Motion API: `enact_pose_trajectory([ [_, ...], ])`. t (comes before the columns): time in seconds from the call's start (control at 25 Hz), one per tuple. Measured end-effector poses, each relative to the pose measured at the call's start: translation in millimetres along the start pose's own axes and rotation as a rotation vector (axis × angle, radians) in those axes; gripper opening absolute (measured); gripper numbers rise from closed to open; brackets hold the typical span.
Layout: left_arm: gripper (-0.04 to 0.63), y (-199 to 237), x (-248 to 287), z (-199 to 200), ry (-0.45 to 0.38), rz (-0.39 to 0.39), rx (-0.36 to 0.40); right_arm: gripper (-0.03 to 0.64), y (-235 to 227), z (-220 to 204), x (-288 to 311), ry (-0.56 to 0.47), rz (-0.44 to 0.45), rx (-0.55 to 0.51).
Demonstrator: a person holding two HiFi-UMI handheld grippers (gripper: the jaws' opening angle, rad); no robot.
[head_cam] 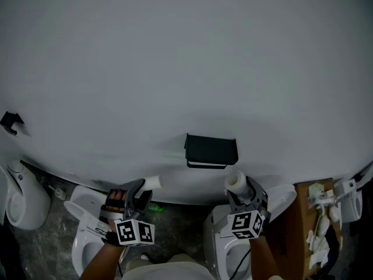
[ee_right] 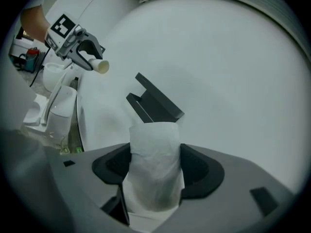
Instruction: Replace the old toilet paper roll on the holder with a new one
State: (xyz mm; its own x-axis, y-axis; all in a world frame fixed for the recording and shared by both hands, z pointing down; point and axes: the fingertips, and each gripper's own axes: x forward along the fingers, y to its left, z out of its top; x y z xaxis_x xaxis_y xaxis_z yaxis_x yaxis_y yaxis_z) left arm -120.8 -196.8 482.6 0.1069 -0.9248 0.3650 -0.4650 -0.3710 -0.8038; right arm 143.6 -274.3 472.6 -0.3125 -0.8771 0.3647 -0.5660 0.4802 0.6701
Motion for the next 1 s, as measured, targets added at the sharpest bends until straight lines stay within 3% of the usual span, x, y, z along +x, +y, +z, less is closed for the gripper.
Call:
enact_pose_trajectory([
  [0.4,0.181,4.4,-2.4,-24.5,0.062,0.017,-0.038,0.302,1.1,-11.4,39.4,0.059,0.016,-0.093],
  [1.0,0.181,3.9,-9.4,-37.0,0.099,0.032,-0.062,0.302,0.4,-5.4,59.7,0.049,0.017,-0.24],
])
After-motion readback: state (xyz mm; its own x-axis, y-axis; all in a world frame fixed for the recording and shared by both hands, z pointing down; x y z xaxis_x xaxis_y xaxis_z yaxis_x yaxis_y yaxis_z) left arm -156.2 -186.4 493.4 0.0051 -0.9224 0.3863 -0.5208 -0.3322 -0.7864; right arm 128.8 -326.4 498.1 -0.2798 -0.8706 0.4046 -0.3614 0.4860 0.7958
